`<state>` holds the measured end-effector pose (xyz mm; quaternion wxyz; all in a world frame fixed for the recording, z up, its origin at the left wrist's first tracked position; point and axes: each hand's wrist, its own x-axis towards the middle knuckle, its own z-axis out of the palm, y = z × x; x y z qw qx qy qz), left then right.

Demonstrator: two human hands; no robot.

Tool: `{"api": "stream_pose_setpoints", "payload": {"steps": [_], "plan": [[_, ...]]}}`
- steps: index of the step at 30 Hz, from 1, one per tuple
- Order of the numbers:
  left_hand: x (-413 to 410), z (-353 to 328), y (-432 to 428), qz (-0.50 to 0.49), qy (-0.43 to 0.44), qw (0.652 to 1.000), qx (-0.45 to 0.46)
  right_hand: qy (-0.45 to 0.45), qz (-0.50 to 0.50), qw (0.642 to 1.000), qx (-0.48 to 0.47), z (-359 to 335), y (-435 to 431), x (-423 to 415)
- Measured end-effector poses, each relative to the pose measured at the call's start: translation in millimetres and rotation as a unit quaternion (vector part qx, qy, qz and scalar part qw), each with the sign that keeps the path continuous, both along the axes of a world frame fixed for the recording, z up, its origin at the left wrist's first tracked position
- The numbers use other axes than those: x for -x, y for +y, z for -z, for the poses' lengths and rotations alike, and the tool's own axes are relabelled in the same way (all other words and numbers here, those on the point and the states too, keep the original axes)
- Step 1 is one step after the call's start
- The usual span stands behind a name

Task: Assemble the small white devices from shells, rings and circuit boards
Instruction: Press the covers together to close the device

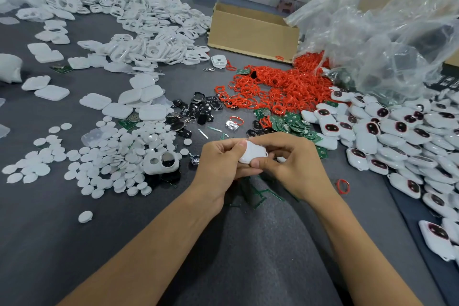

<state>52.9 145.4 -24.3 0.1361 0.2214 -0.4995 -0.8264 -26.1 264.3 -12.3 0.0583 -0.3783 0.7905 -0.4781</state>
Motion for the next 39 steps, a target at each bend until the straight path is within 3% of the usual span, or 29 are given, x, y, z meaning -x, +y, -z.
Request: {"api": "stream_pose_setpoints", "payload": {"steps": [8,20,27,33,39], "plan": [[-1.4,-3.8,2.7,-0.047,0.009,0.999,0.012,-0.025,-0.011,0.999,0.034,-2.0,-3.0,-4.5],[-1.1,3.0,2.6,-0.024,0.041,0.999,0.004,0.056,0.039,0.997,0.047,2.5,-7.0,-6.0],[-1.9,2.8,4.6,-0.039,0.060,0.997,0.013,-0.106,0.051,0.987,0.109,1.7,-6.2,-0.7],[-3.9,5.2,5.0,0.007,0.083,0.993,0.079,-0.314,0.021,0.943,0.110,-1.4,4.5,8.7],[-4.3,4.5,5.8,0.039,0.106,0.988,0.107,-0.335,0.002,0.933,0.130,-0.4,10.6,14.5]]}}
